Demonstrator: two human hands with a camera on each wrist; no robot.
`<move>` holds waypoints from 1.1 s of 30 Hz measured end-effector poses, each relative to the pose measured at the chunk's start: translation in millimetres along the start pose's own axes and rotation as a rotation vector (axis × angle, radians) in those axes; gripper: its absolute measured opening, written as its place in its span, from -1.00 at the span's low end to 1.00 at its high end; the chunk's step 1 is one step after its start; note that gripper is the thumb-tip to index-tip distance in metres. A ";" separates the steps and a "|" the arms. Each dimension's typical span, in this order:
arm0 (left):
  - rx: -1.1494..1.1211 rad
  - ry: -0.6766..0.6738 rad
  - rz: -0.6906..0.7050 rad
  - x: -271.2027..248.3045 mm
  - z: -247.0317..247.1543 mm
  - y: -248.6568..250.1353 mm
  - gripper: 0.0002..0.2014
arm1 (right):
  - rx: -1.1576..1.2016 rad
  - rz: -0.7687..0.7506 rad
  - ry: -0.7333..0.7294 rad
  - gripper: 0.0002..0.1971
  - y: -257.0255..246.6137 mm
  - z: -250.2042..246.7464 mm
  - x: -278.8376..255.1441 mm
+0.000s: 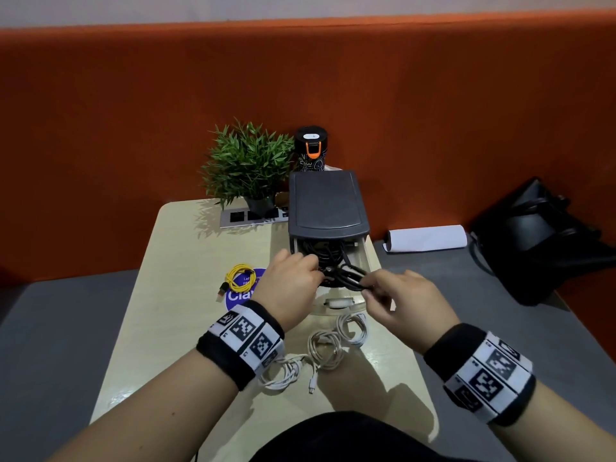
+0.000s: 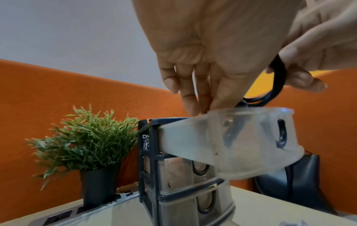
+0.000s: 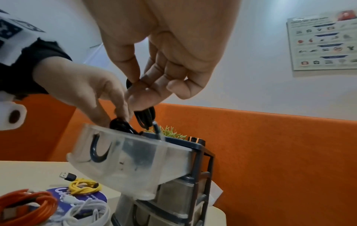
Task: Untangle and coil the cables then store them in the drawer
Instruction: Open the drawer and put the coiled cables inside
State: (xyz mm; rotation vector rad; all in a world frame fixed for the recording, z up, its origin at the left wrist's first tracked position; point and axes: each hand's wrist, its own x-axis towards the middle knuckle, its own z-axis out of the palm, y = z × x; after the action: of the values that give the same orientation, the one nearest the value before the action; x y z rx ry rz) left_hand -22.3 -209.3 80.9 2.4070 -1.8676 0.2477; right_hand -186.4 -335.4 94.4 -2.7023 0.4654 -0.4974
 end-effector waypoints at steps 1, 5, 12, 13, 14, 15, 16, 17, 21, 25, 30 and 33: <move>0.031 -0.025 0.002 2.2 -1.6 2.1 -0.90 | -0.016 -0.050 0.013 -0.89 -0.4 1.8 2.4; 0.046 -0.164 -0.041 3.3 1.2 5.6 -0.76 | -0.087 -0.149 0.004 -0.75 -0.5 7.1 10.3; -0.001 -0.250 -0.126 1.8 -5.5 2.8 -0.69 | -0.114 -0.246 0.019 -0.78 5.1 9.4 22.4; -0.004 -0.256 -0.135 0.5 -6.1 2.8 -0.68 | -0.112 -0.263 0.026 -0.78 4.4 9.1 22.7; -0.017 -0.258 -0.142 -1.1 -6.7 3.1 -0.67 | -0.112 -0.274 0.040 -0.78 3.4 8.5 22.9; -0.031 -0.257 -0.148 -2.4 -7.8 3.3 -0.65 | -0.112 -0.276 0.054 -0.79 2.8 8.0 23.4; -0.039 -0.253 -0.150 -4.0 -8.4 3.3 -0.64 | -0.114 -0.260 0.060 -0.79 1.7 7.2 24.0; -0.043 -0.254 -0.152 -5.7 -9.2 3.3 -0.62 | -0.120 -0.243 0.063 -0.78 2.0 7.7 25.0; -0.048 -0.259 -0.162 -10.1 -10.6 4.5 -0.58 | -0.221 -0.220 0.030 -0.77 7.3 17.4 27.7; -0.090 -0.278 -0.149 -11.8 -11.7 4.0 -0.46 | -0.309 -0.272 -0.013 -0.76 11.2 24.6 28.8; -0.068 -0.324 -0.105 -14.7 -13.5 -0.3 -0.50 | -0.493 -0.207 -0.111 -0.86 12.4 28.6 29.5; -0.064 -0.319 -0.094 -15.1 -13.2 0.1 -0.62 | -0.566 -0.131 -0.275 -0.77 15.3 35.3 36.2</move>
State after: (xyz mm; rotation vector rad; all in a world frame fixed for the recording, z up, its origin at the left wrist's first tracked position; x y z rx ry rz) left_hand -27.0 -192.7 91.2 2.6056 -1.8347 -0.2124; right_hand -144.3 -352.7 67.5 -3.2924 0.3977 -0.0120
